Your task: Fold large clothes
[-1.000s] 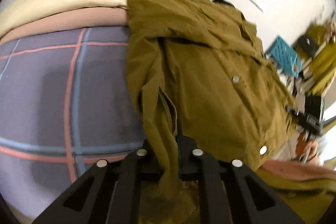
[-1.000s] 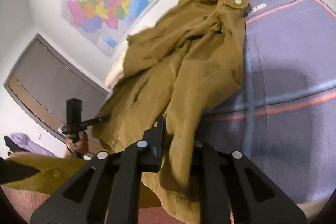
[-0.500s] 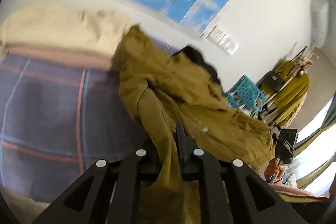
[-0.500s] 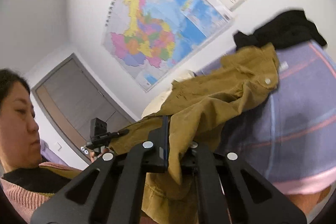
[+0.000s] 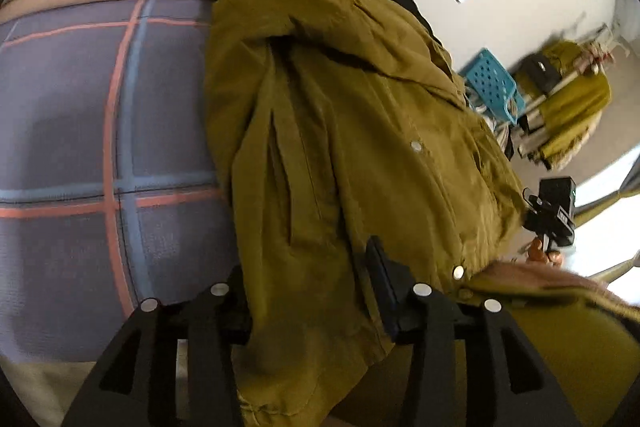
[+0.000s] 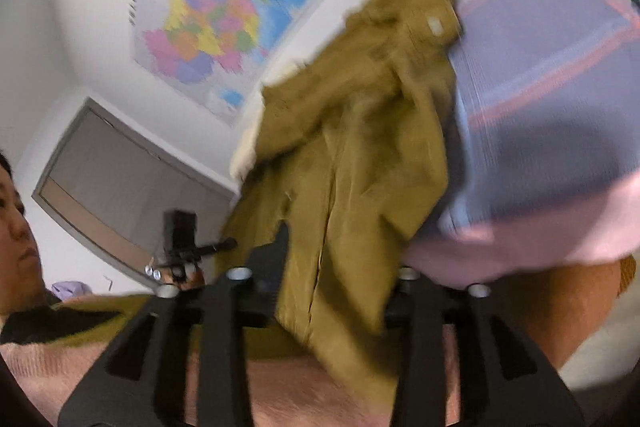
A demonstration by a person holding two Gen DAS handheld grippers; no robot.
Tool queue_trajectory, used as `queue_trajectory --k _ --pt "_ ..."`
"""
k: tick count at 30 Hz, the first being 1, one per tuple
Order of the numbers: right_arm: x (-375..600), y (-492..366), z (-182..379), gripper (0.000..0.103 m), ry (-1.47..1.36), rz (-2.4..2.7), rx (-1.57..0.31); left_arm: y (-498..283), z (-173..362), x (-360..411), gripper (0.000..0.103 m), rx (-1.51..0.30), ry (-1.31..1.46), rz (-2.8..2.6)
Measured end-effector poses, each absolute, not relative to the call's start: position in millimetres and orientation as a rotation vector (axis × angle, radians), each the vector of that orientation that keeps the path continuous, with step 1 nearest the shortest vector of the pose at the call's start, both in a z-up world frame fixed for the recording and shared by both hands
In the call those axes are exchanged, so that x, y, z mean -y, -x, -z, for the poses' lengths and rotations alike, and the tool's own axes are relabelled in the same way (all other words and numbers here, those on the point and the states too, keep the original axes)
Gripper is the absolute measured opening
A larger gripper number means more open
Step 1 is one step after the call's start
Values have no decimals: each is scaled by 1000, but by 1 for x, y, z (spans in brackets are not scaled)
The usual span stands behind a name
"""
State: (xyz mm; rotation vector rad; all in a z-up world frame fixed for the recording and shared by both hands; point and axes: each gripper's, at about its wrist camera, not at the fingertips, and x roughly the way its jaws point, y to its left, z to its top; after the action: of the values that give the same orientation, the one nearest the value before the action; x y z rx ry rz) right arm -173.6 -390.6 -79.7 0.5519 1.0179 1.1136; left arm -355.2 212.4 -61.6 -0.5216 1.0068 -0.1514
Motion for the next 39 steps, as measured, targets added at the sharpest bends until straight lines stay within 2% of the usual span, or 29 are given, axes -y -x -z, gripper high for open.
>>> queue_trajectory --k 2,3,4,5,7,11,16,28,39 --pt "390 175 93 44 -555 -1107 -1069 355 61 -209 43 -1014 502 166" --pt "388 178 101 44 -567 -1135 -1099 356 60 -208 39 -1016 495 160" --pt "386 180 104 42 -569 -1152 -1110 355 60 -207 24 -1021 495 156" --pt "382 185 105 29 -549 -1179 -1118 354 58 -207 14 -1018 510 153" --pt "375 194 96 11 -511 -1222 -1088 351 53 -209 9 -991 546 149" --pt "379 197 49 11 -530 -1257 -899 350 28 -213 8 -911 591 166" --pt "380 180 2 10 -538 -1260 -751 346 -7 -234 9 -796 634 169" --pt "362 88 -55 8 -607 -1204 -641 283 -65 -268 11 -766 589 124" --pt "334 15 -72 8 -635 -1154 -672 216 -87 -293 12 -782 552 70"
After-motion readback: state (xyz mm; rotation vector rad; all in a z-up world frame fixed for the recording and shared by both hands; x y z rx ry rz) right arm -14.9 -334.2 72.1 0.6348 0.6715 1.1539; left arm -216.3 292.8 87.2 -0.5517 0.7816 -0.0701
